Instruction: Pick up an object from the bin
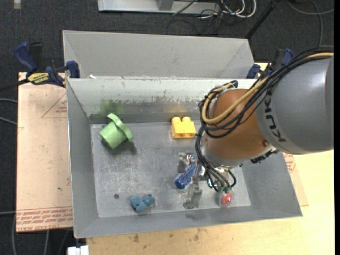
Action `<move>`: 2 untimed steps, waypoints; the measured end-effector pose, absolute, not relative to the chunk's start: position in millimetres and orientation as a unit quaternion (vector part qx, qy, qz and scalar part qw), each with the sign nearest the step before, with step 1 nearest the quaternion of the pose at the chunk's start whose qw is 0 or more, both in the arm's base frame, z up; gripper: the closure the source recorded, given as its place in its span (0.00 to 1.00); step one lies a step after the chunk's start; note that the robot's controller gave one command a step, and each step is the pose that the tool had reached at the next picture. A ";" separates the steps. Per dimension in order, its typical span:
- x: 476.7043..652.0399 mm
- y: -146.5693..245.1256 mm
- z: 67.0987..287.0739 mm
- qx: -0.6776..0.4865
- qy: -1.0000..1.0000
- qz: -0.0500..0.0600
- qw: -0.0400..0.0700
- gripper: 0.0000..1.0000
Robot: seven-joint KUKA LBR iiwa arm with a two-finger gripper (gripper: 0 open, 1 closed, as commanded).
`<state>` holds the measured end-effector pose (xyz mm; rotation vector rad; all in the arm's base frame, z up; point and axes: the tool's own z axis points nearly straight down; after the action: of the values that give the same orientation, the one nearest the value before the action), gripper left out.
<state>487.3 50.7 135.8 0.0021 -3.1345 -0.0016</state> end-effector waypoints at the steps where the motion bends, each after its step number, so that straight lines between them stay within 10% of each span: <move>1: 510.6 51.5 92.6 0.168 -0.986 -0.001 0.001 0.00; 2: 516.4 52.7 109.1 0.441 -0.897 -0.001 -0.001 0.00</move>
Offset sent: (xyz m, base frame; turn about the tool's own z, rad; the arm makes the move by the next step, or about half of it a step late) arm 0.0235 0.0002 -0.0416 -0.3385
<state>516.4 52.7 109.1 1.3872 -2.8217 -0.0019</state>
